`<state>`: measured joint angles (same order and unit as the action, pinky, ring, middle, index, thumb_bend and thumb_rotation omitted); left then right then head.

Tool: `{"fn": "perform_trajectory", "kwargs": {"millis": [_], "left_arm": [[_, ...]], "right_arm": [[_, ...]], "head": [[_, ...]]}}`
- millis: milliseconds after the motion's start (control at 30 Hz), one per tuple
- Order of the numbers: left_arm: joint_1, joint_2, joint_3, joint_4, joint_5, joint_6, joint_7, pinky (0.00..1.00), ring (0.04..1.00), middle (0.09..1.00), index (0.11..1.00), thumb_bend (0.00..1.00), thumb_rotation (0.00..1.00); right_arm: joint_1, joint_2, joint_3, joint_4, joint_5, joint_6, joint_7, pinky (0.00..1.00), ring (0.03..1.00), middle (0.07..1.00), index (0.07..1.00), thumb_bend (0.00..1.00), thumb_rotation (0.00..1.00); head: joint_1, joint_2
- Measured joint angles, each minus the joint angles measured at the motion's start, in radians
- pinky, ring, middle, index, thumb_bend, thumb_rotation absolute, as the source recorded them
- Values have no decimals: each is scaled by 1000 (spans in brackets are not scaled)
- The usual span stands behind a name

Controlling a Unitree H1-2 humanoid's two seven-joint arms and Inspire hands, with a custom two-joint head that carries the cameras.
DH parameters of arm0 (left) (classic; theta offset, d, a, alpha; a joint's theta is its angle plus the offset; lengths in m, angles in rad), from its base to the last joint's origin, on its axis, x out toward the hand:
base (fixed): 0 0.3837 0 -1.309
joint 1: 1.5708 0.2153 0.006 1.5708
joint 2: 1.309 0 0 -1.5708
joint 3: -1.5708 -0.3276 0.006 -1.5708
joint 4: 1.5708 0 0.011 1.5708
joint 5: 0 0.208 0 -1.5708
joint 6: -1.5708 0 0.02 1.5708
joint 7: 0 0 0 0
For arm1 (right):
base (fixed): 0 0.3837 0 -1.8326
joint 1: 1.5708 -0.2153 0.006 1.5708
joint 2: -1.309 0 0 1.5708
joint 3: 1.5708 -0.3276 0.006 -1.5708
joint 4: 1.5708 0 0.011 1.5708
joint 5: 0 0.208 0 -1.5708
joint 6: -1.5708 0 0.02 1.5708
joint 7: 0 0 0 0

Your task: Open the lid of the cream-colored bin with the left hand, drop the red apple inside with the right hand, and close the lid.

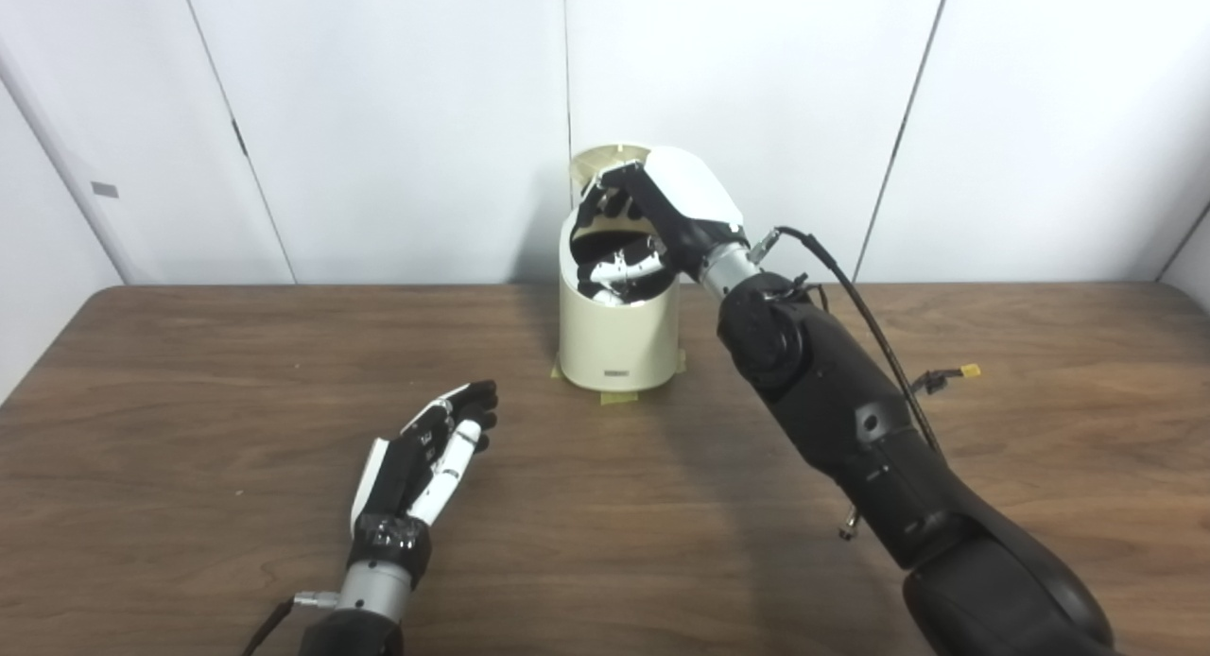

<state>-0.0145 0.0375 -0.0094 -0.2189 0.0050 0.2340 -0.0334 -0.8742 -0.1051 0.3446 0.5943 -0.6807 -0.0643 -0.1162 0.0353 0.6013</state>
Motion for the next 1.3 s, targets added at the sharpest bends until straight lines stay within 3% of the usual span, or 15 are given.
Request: {"fn": "perform_trajectory", "kwargs": {"millis": [233,300,367,433,800,1100,1300], "left_arm": [[0,2,-2,0,4,-4,0,819,821,819,787,370,568],[0,2,-2,0,3,-5,-1,820,820,818,788,370,567],[0,2,-2,0,2,-7,-2,819,821,819,786,360,561],[1,2,-2,0,2,-7,-2,814,819,819,784,356,561],[1,4,0,7,-5,-9,-8,819,827,826,790,366,540],[0,6,1,7,-7,-10,-11,827,832,825,790,353,506],[0,12,9,8,-9,-10,-14,809,826,826,794,309,490]], "right_arm": [[0,-3,2,-5,0,1,7,633,708,719,494,523,132],[2,-3,1,-6,1,0,5,530,614,657,493,521,128],[9,-1,-10,-8,13,-9,-10,422,446,532,529,515,26],[22,4,-33,-16,27,-20,-37,380,413,504,529,502,5],[79,4,-114,-154,112,-14,-46,345,416,492,502,501,0],[136,-47,-204,-462,191,100,57,333,423,501,492,501,0],[261,-69,-253,-614,277,197,140,363,442,491,494,503,0]], "head": [[-2,3],[-2,3],[-2,3],[-2,3],[-15,-8],[-29,-11],[-40,-9]]}}
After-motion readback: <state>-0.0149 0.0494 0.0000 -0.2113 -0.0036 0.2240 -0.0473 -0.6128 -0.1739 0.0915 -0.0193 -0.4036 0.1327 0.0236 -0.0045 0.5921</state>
